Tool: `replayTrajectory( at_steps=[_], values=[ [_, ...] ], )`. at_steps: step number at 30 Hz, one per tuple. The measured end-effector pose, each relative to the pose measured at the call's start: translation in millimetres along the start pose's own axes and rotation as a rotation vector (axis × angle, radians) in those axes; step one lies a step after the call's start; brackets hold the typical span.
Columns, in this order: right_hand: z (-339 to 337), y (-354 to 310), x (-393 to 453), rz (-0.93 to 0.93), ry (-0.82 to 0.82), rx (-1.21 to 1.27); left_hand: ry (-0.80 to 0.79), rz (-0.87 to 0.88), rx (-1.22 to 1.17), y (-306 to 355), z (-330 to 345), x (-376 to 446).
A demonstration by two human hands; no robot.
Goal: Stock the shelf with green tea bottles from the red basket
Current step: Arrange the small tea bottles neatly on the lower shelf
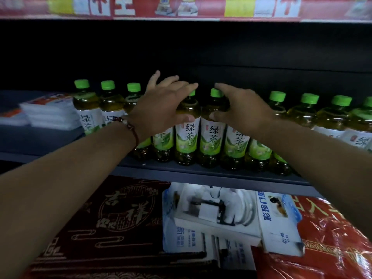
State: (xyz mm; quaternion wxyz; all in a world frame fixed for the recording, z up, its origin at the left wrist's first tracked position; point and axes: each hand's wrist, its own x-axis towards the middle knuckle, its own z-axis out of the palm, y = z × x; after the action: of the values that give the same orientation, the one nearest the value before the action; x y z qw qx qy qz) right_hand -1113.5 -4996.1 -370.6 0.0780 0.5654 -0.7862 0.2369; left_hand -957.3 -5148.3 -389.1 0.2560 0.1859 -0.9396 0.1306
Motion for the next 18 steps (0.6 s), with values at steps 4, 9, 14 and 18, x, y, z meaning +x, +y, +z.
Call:
replayTrajectory(
  at_steps=[4, 9, 14, 18],
  values=[
    [5, -3, 2, 0.019, 0.045, 0.029, -0.020, 0.002, -0.114, -7, 0, 0],
    [9, -3, 4, 0.024, 0.054, 0.059, -0.049, -0.033, -0.242, -10, -3, 0],
    [10, -9, -1, 0.015, 0.120, -0.021, -0.073, -0.005, -0.263, -15, -5, -1],
    [16, -31, 3, -0.127, 0.122, -0.020, -0.045, -0.050, -0.091, -51, -7, -12]
  ],
)
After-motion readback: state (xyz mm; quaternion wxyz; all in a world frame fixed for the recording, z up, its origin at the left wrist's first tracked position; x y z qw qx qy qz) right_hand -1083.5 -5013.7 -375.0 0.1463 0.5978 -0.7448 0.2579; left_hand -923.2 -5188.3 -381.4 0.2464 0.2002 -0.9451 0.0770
